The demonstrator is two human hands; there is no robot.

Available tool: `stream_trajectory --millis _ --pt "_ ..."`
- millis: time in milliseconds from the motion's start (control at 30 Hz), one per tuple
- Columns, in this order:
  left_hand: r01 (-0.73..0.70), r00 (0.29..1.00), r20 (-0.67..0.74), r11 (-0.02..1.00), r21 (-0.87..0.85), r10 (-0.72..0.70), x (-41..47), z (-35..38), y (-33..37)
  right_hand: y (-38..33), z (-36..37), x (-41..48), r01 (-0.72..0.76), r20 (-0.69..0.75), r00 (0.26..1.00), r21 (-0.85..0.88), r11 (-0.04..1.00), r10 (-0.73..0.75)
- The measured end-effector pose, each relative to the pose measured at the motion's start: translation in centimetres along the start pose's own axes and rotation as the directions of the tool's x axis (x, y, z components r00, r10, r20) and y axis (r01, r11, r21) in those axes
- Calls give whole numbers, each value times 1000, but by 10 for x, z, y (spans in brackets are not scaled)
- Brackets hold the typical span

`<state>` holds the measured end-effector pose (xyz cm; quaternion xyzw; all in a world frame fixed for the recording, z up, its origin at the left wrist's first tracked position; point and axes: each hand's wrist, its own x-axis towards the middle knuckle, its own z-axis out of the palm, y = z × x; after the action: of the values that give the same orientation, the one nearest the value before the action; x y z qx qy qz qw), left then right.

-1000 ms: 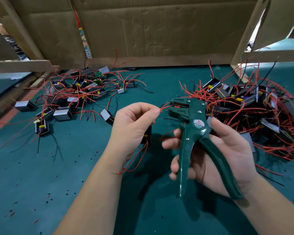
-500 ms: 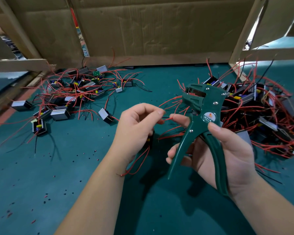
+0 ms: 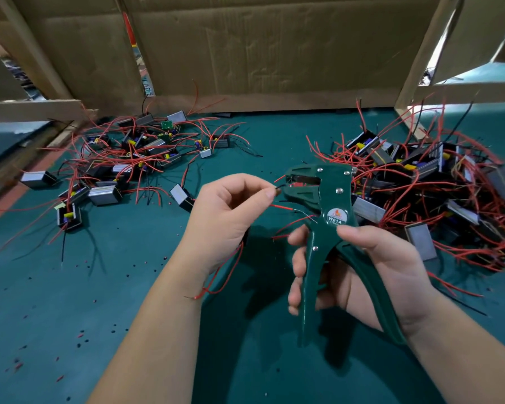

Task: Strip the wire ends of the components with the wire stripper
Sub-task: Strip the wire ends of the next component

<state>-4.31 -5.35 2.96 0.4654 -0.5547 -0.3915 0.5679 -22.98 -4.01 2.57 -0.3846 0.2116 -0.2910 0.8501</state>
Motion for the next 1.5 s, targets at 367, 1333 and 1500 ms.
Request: stream_trajectory --millis 367,1333,1500 --pt "-143 990 32 958 247 140 2 -5 -6 5 1 1 -13 -82 997 -88 996 5" --pt "-249 967 56 882 399 248 2 -8 -3 6 3 1 -3 -134 991 -136 991 -15" --pt "-261 964 59 880 397 260 2 -8 -3 7 4 1 0 -156 988 -131 991 -20"
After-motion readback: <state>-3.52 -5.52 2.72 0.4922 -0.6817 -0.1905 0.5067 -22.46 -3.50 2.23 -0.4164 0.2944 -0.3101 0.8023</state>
